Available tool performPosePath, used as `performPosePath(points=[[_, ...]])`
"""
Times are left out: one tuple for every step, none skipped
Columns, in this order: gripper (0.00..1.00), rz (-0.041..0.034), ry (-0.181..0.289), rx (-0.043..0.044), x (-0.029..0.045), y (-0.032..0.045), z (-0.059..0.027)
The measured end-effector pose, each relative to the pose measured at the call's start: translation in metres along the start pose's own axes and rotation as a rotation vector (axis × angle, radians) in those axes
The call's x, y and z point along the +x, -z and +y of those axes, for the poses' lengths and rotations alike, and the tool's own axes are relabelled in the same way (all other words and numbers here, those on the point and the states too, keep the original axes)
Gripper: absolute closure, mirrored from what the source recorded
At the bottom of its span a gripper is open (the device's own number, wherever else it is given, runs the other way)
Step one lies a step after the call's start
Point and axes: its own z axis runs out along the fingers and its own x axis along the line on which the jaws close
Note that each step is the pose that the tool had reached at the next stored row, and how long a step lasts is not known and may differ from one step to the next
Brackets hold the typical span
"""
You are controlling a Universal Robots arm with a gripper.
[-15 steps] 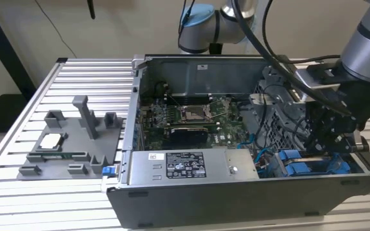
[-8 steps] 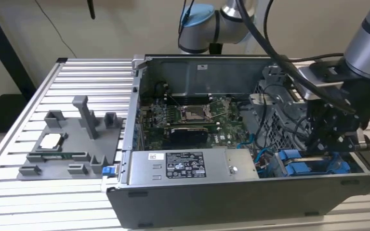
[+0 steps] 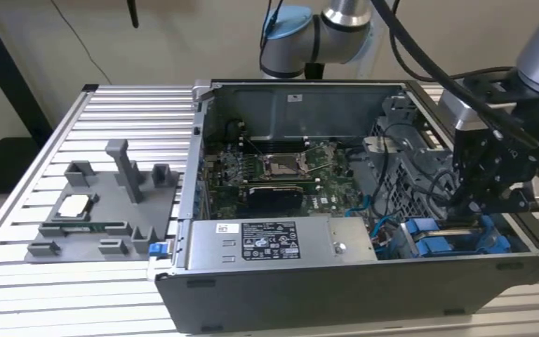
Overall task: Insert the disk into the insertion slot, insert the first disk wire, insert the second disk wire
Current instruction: 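Insert the second disk wire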
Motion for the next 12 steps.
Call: performPosePath(points=[[0.76, 0.0001, 0.000, -0.0008, -0.0001, 0.0018, -0.0001], [0.76, 0.0005, 0.000, -0.0012, -0.0002, 0.0037, -0.0002], [0.76, 0.0009, 0.000, -0.0014, -0.0003, 0.0057, -0.0003], [0.76, 0.0012, 0.000, -0.0015, -0.0003, 0.0078, -0.0004], [0.76, 0.0013, 0.000, -0.0015, -0.0004, 0.0096, -0.0005], [0.76, 0.0015, 0.000, -0.0015, -0.0005, 0.0113, -0.0005], [0.76, 0.0015, 0.000, -0.0016, -0.0006, 0.0128, -0.0006], [0.76, 0.0015, 0.000, -0.0015, -0.0006, 0.0147, -0.0007], [0.76, 0.0016, 0.000, -0.0016, -0.0007, 0.0165, -0.0008], [0.76, 0.0017, 0.000, -0.0015, -0.0008, 0.0183, -0.0008], [0.76, 0.0016, 0.000, -0.0015, -0.0009, 0.0200, -0.0009], [0.76, 0.0017, 0.000, -0.0015, -0.0009, 0.0214, -0.0009]])
